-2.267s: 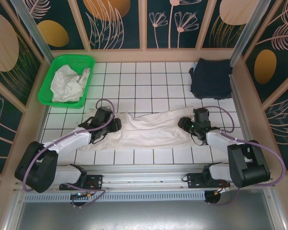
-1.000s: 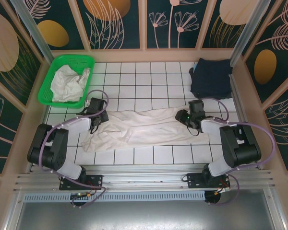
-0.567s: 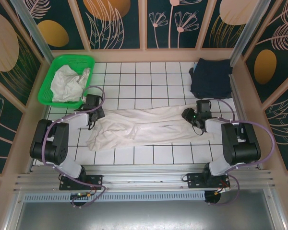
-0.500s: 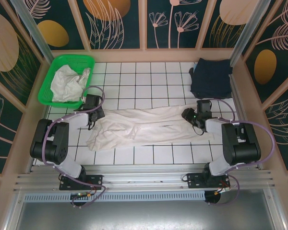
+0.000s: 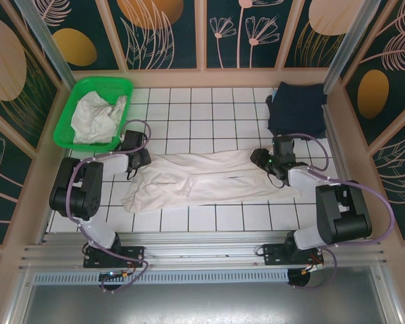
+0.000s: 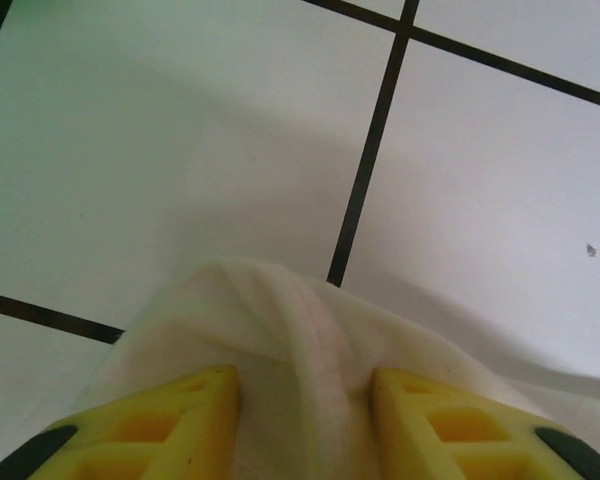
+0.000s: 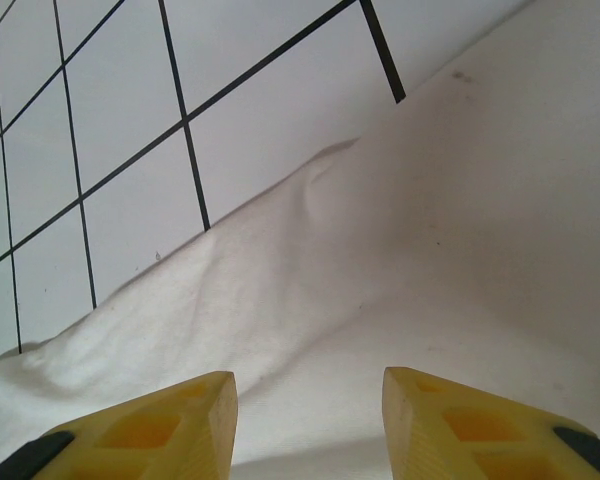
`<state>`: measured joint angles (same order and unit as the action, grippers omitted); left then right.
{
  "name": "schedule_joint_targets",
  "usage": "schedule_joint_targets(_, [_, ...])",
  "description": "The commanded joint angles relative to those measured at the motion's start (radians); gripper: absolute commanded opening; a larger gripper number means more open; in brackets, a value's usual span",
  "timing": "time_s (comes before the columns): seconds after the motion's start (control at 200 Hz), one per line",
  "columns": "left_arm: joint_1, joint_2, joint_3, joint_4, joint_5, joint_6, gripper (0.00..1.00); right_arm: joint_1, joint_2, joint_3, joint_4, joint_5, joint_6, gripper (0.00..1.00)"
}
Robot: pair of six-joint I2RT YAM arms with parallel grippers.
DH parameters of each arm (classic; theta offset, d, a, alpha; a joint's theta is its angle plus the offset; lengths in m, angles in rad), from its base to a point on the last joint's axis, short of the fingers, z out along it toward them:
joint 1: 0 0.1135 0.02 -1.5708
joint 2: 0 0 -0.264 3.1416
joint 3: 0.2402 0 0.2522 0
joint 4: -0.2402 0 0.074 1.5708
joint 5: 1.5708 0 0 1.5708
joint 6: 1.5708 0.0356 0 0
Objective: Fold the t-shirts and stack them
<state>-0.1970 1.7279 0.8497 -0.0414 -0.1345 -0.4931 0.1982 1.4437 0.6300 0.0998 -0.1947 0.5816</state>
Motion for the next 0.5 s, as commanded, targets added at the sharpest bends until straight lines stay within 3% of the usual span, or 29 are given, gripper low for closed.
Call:
schedule_joint_targets(0.0, [0.004, -0.031, 0.025, -0.023, 0.029, 0.013, 0.20, 0.004, 0.036, 0.042, -0.027, -0.030, -0.030, 0.43])
schedule_joint_targets(0.195, [0.005, -0.164, 0.009, -0.062, 0.010, 0.014, 0.02, -0.005, 0.093, 0.035, -0.014, 0.000, -0.030, 0.43])
schedule_joint_targets(0.495, [0.005, -0.225, -0.031, -0.113, -0.077, 0.008, 0.00, -0.039, 0.171, 0.060, -0.029, 0.024, -0.034, 0.43])
